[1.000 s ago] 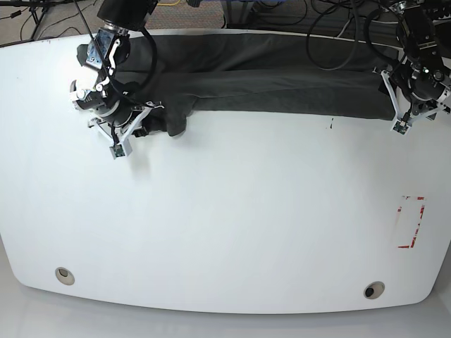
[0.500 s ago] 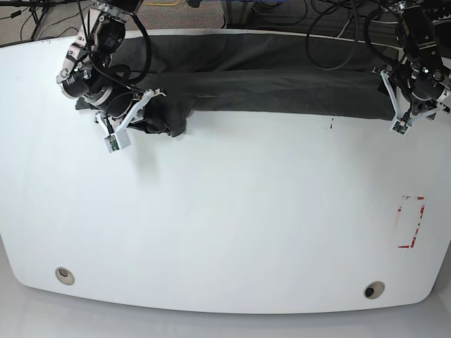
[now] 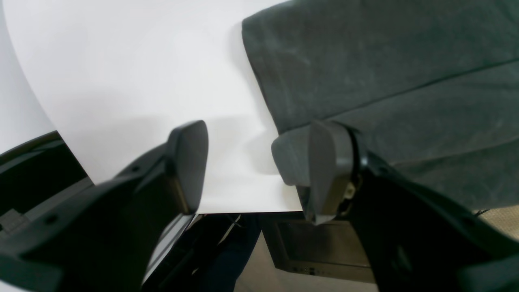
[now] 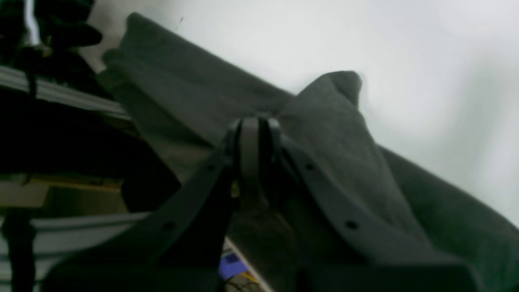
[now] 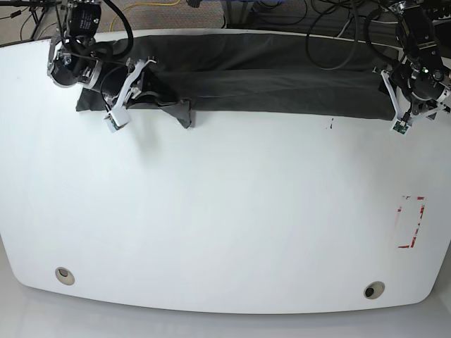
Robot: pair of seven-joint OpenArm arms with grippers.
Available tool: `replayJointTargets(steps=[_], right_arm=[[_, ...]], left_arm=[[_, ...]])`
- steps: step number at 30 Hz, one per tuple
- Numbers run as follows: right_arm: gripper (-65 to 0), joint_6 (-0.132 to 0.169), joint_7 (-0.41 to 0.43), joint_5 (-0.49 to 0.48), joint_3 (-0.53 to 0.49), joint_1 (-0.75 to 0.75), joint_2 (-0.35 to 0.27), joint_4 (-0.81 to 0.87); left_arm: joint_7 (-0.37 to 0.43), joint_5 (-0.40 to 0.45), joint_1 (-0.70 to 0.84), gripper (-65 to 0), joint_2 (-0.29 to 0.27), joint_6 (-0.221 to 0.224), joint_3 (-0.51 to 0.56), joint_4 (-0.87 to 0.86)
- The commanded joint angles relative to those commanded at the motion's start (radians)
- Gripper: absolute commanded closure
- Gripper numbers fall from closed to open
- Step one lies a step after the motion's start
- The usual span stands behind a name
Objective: Layout the t-shirt on the table in an organized manner, then fold the t-shirt properly
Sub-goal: 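Push the protruding sleeve fabric under the fold with the right gripper, then regrasp the folded corner with the right gripper and pull it outward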
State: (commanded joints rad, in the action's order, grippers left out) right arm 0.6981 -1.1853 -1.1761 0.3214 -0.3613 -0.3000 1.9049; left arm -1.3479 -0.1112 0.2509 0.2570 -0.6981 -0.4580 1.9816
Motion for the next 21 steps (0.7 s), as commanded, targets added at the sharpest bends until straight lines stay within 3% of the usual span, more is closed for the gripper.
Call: replayJointTargets(steps=[5,14,17,21], right_arm=[[0.0,0.0,-0.002,0.0,-0.005,-0.04,-0.011,0.0],[-0.2,0.0,-0.002,0.0,-0.149,-0.064,-0.049,0.0],[-8.1,0.0,-0.002,0.0,-0.166,-0.087,-0.046,0.0],[-35.8,0.0,-0.002,0.0,-0.172,-0.117,-0.046,0.0]], left_arm=[[0.0,0.0,0.0,-36.7,0.0,0.0,0.0,0.0],[0.0,0.002,0.0,-36.7,0.0,0.0,0.0,0.0],[0.0,0.002,0.0,-36.7,0.0,0.0,0.0,0.0],[0.0,0.002,0.0,-36.7,0.0,0.0,0.0,0.0]])
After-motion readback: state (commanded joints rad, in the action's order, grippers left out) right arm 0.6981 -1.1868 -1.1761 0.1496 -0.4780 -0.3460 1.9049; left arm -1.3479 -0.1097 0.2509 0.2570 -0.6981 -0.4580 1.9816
